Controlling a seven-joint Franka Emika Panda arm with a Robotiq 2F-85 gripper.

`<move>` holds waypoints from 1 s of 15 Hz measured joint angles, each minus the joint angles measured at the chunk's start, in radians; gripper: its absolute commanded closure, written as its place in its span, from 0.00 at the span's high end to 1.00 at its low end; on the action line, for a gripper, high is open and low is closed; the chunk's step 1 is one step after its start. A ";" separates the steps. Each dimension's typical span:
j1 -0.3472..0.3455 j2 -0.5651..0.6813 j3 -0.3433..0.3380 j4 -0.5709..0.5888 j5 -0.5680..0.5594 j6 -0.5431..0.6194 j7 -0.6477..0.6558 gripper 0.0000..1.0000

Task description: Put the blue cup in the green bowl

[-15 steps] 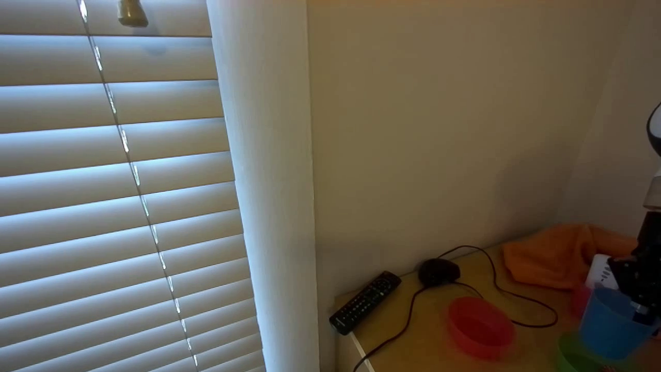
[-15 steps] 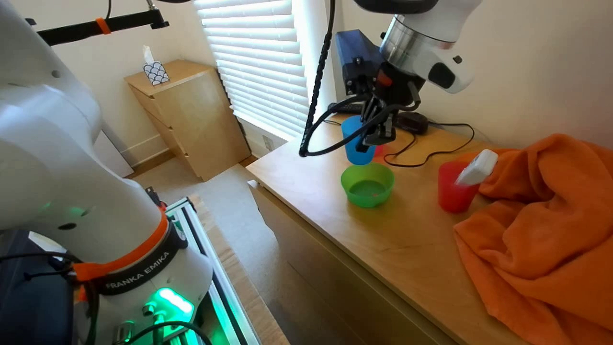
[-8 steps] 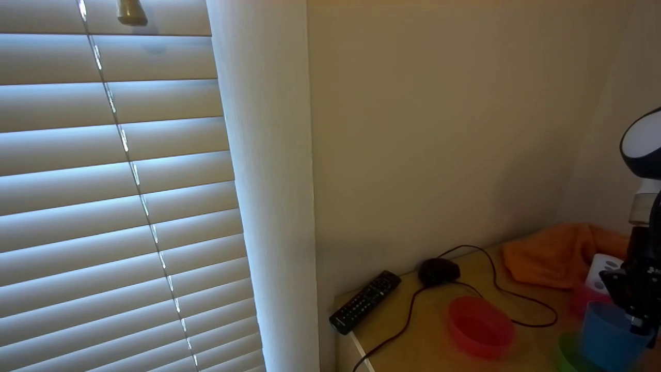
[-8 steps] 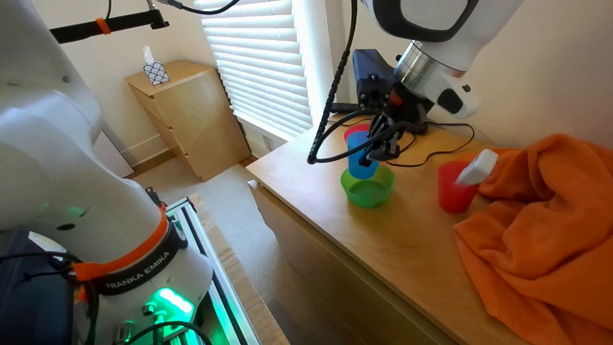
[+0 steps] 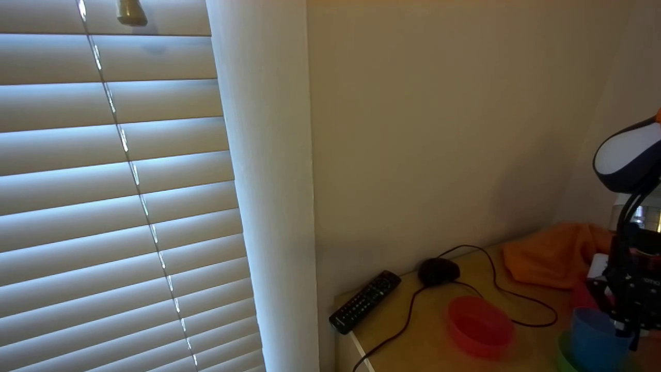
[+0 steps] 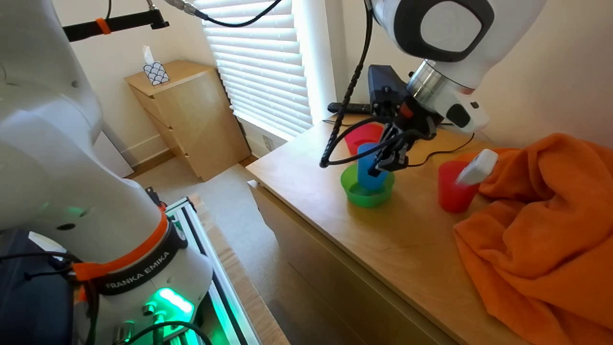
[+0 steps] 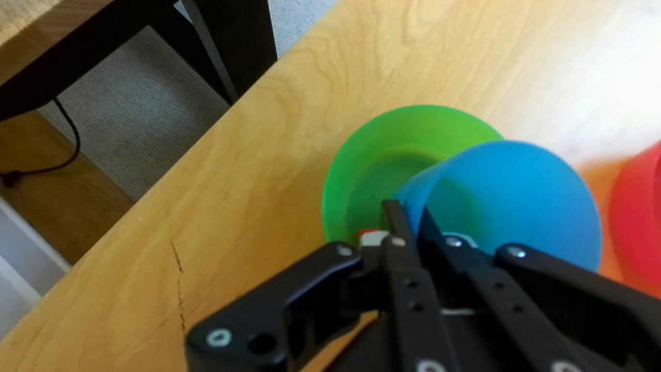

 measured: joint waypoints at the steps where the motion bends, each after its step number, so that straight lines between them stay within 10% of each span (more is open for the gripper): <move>1: 0.003 0.012 0.002 0.008 -0.002 0.000 0.012 0.01; 15: 0.041 0.050 0.010 0.029 -0.024 -0.025 0.166 0.01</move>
